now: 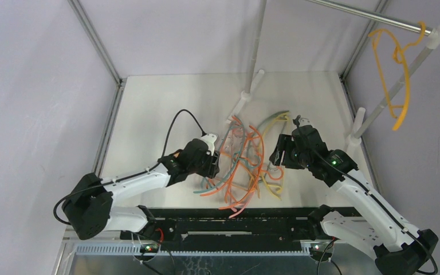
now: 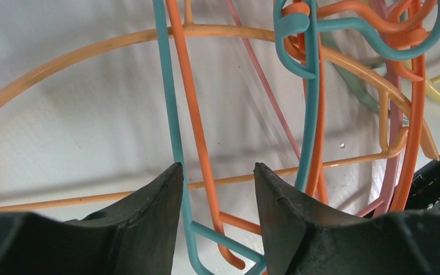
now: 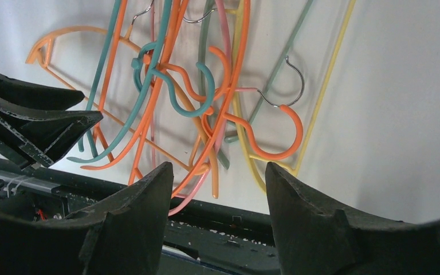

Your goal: Organize the hangers

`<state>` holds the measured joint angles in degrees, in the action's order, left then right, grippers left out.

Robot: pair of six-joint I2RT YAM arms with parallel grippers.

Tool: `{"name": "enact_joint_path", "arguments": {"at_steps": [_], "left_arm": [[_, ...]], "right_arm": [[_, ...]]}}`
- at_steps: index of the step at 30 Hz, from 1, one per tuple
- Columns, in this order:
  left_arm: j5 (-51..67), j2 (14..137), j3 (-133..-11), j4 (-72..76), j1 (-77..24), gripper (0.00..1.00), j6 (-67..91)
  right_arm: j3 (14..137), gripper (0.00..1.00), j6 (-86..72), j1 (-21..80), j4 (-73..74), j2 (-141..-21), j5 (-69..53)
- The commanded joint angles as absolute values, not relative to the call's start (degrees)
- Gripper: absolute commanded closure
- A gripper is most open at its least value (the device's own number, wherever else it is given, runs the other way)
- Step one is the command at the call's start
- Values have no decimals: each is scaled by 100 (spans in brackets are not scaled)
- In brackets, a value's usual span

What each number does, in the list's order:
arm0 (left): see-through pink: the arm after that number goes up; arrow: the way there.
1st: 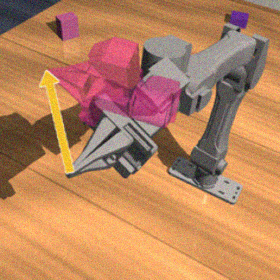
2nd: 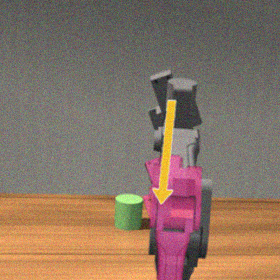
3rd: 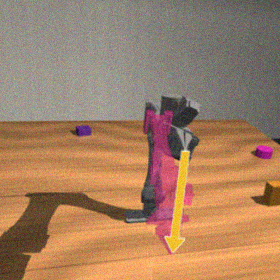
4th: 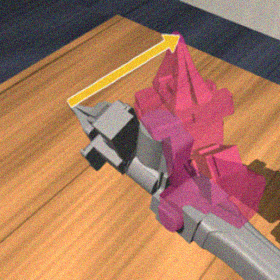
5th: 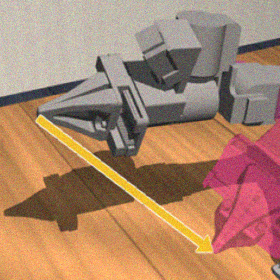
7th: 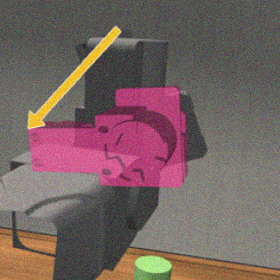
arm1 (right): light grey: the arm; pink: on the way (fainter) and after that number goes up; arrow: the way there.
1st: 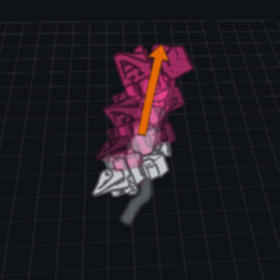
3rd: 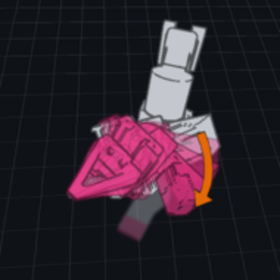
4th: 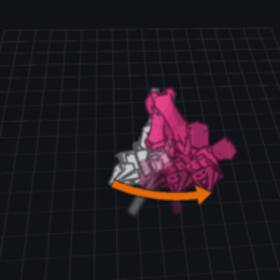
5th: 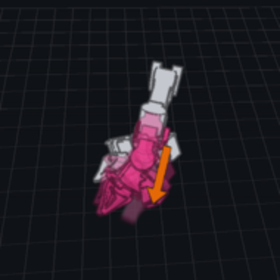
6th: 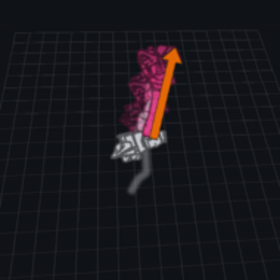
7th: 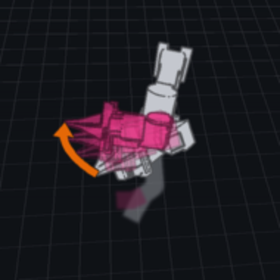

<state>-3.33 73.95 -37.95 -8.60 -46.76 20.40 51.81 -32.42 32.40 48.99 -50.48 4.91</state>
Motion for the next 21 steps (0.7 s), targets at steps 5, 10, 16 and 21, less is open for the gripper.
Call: {"name": "enact_joint_path", "arguments": {"at_steps": [5, 10, 16, 21], "left_arm": [[-211, 6758, -4354, -1236, -4798, 48, 1542], [-179, 6852, -4134, -1192, -4810, 48, 1568], [-480, 7071, -3817, -911, -4791, 48, 1758], [-506, 7098, -3598, -739, -4650, 49, 1854]], "right_arm": [[5286, 32, -3178, 3272, 4596, -5093, 525], [5242, 32, -3150, 3276, 4573, -5106, 526], [5208, 32, -3149, 3262, 4595, -5106, 486], [5178, 32, -3121, 3246, 4603, -5098, 470]]}}
